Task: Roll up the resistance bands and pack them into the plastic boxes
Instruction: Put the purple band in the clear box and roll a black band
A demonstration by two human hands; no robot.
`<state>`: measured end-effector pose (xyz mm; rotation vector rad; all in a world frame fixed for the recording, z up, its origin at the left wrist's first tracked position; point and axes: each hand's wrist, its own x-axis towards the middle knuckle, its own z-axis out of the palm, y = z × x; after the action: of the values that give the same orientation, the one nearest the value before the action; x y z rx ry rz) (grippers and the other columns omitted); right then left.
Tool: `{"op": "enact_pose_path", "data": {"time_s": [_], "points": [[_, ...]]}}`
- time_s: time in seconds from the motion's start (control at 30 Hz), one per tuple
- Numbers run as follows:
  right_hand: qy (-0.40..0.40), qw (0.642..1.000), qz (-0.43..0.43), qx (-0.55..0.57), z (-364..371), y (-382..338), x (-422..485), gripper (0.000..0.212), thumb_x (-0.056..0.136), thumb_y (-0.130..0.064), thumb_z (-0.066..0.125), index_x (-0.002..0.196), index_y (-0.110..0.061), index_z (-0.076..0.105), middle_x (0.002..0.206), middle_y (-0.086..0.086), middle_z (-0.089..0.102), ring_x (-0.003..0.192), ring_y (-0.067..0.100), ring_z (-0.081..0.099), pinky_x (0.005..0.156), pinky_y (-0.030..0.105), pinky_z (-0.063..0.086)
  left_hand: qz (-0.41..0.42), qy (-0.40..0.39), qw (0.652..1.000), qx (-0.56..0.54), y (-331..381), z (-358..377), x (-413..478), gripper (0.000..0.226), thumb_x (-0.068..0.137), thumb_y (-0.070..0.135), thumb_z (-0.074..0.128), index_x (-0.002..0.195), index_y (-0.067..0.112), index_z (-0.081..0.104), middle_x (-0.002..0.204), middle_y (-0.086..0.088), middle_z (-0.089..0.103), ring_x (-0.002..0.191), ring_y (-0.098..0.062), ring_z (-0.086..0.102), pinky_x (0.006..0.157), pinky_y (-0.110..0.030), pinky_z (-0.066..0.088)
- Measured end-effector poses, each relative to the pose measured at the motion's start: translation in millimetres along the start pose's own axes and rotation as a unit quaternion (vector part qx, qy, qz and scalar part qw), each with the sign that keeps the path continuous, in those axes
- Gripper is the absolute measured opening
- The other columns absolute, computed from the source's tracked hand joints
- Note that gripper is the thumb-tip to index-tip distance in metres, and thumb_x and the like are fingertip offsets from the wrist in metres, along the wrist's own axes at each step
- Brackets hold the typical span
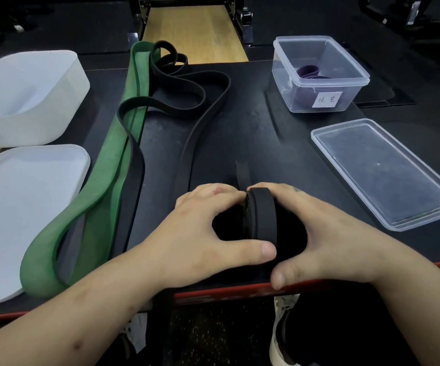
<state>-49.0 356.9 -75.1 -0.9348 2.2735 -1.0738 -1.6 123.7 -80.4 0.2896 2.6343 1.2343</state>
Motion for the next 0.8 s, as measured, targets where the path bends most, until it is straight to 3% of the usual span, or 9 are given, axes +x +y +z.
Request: {"op": "enact_pose_path", "data": {"time_s": [0.13,0.27,0.5,0.63,0.8], "points": [[0.025,0.999,-0.015,-0.017,2,-1,5,0.08,0.064,-0.064,0.082,0.136,-0.055,0.05,0.134,-0.026,0.052,0.135,0.0,0.046,0.104,0.021,0.039,0.003,0.004,1.0,-0.006,-3,2,1,0.071,0.064,0.09,0.058,0.127,0.057,0.058,0.135,0.03,0.05,0.141,-0.015,0.038,0.114,-0.042,0.037],[0.034,0.999,-0.002,-0.027,1,-2,9,0.066,0.068,-0.069,0.075,0.128,-0.047,0.061,0.132,-0.021,0.054,0.132,0.002,0.049,0.104,0.025,0.042,0.009,-0.014,1.0,0.027,-5,1,0,0.093,0.061,0.098,0.05,0.139,0.049,0.052,0.144,0.031,0.045,0.147,-0.014,0.03,0.118,-0.041,0.032],[0.035,0.999,0.011,0.006,1,2,12,0.051,0.073,-0.068,0.063,0.119,-0.045,0.068,0.126,-0.02,0.056,0.13,0.003,0.051,0.101,0.024,0.04,-0.004,-0.016,1.0,0.02,4,-2,-8,0.102,0.051,0.071,0.084,0.136,0.071,0.027,0.135,0.041,0.038,0.14,0.0,0.024,0.11,-0.033,0.034],[0.033,0.999,0.014,0.013,2,3,13,0.054,0.076,-0.07,0.059,0.117,-0.037,0.072,0.125,-0.018,0.057,0.129,0.005,0.052,0.102,0.027,0.04,0.004,-0.007,0.999,0.039,7,1,-8,0.093,0.054,0.074,0.08,0.126,0.08,0.022,0.133,0.047,0.03,0.138,0.006,0.02,0.108,-0.026,0.03],[0.06,0.998,0.012,0.003,7,5,12,0.066,0.076,-0.076,0.059,0.133,-0.043,0.061,0.134,-0.023,0.055,0.135,0.0,0.047,0.11,0.029,0.039,0.012,0.015,0.999,0.044,6,2,-5,0.088,0.056,0.077,0.074,0.134,0.069,0.036,0.136,0.041,0.035,0.14,0.002,0.026,0.115,-0.033,0.031]]}}
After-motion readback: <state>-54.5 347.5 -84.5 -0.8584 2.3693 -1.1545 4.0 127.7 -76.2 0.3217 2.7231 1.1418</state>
